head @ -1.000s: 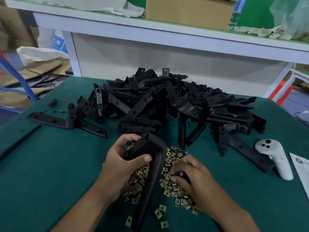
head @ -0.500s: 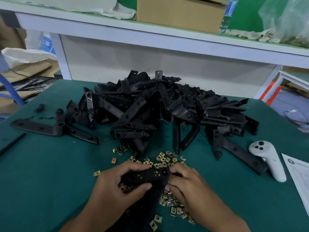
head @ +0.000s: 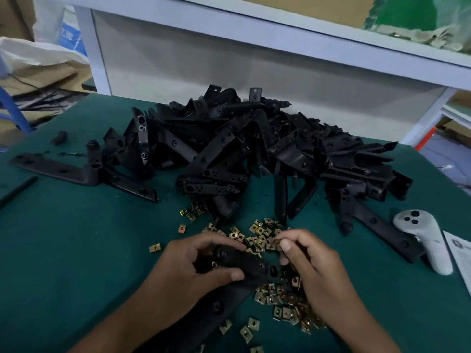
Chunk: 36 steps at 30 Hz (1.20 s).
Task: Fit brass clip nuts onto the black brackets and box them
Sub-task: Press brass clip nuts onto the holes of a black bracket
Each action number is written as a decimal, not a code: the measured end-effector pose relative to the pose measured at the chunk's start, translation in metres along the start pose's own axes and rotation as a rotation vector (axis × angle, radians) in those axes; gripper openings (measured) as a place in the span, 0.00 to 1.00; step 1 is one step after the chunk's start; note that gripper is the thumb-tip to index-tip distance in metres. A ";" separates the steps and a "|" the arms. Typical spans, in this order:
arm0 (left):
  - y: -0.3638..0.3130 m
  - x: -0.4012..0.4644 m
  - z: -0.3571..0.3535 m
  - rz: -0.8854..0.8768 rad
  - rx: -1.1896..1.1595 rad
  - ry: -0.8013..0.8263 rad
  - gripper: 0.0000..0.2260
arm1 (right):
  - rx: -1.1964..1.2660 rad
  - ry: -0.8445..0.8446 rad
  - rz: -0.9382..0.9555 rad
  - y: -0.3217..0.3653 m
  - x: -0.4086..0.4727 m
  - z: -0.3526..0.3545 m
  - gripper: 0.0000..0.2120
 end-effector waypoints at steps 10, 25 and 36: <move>-0.008 -0.016 -0.020 -0.047 0.037 -0.003 0.15 | 1.035 0.099 -0.422 0.011 -0.002 -0.009 0.08; -0.008 -0.020 -0.030 -0.019 0.103 0.032 0.15 | 0.709 0.185 -0.274 0.014 -0.003 -0.004 0.07; -0.011 -0.018 -0.027 -0.054 0.127 -0.003 0.15 | 0.589 0.221 -0.209 0.015 -0.003 -0.001 0.06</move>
Point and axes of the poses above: each hand's wrist, its own x-axis towards the middle knuckle, its own z-axis out of the back of the hand, y = z × x, the point moved 2 cm from there along x, towards the middle knuckle, and after that the axes turned 12 degrees about z, right-handed, at the moved point
